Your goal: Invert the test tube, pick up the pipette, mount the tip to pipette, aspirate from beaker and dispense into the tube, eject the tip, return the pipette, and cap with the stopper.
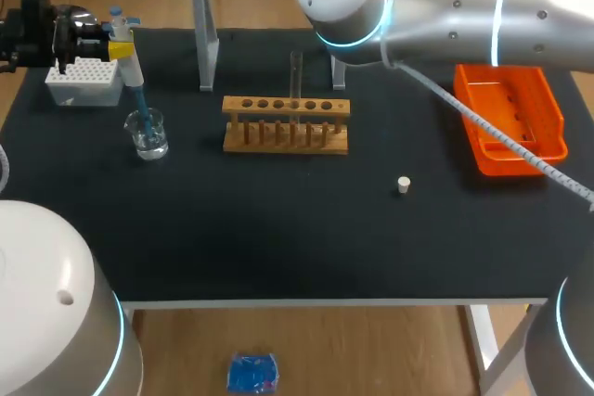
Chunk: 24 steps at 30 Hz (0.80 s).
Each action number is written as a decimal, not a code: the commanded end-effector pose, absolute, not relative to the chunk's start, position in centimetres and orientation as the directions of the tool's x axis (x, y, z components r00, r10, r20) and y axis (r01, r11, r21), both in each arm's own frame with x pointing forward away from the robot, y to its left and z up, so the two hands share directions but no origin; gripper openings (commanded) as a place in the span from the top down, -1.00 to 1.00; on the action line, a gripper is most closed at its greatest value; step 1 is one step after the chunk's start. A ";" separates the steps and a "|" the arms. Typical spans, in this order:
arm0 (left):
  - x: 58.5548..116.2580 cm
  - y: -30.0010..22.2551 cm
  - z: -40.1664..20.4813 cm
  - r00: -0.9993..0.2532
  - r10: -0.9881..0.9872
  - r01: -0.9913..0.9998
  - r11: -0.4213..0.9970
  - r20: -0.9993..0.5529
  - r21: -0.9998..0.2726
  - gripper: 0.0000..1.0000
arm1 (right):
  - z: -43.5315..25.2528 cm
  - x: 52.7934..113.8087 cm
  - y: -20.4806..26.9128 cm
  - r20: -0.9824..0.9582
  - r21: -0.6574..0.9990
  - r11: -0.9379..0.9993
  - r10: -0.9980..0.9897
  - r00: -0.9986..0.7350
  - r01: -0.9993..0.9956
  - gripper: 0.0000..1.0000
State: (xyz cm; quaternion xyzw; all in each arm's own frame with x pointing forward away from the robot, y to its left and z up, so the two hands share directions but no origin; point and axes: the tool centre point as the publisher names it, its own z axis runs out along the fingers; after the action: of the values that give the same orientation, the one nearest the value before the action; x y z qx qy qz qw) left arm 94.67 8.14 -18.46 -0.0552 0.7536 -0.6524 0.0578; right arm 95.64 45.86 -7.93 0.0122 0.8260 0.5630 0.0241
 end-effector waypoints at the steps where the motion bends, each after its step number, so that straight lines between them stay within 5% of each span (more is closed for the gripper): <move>1: 94.8 8.2 -18.5 -0.988 -0.155 -0.007 0.142 -0.016 -0.990 1.00 | -7.9 95.4 46.4 -0.017 0.931 0.364 0.047 -0.999 0.002 1.00; 24: 94.8 8.2 -18.5 -0.988 -0.155 -0.007 0.142 -0.016 -0.990 1.00 | -9.6 93.7 49.0 0.023 0.918 0.396 0.049 -0.999 0.040 1.00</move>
State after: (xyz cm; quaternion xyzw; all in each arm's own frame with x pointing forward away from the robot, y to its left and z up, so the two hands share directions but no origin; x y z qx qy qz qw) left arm 94.67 8.14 -18.46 -0.0552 0.7536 -0.6525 0.0578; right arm 93.65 48.49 -9.56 0.0251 0.8326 0.5533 0.0035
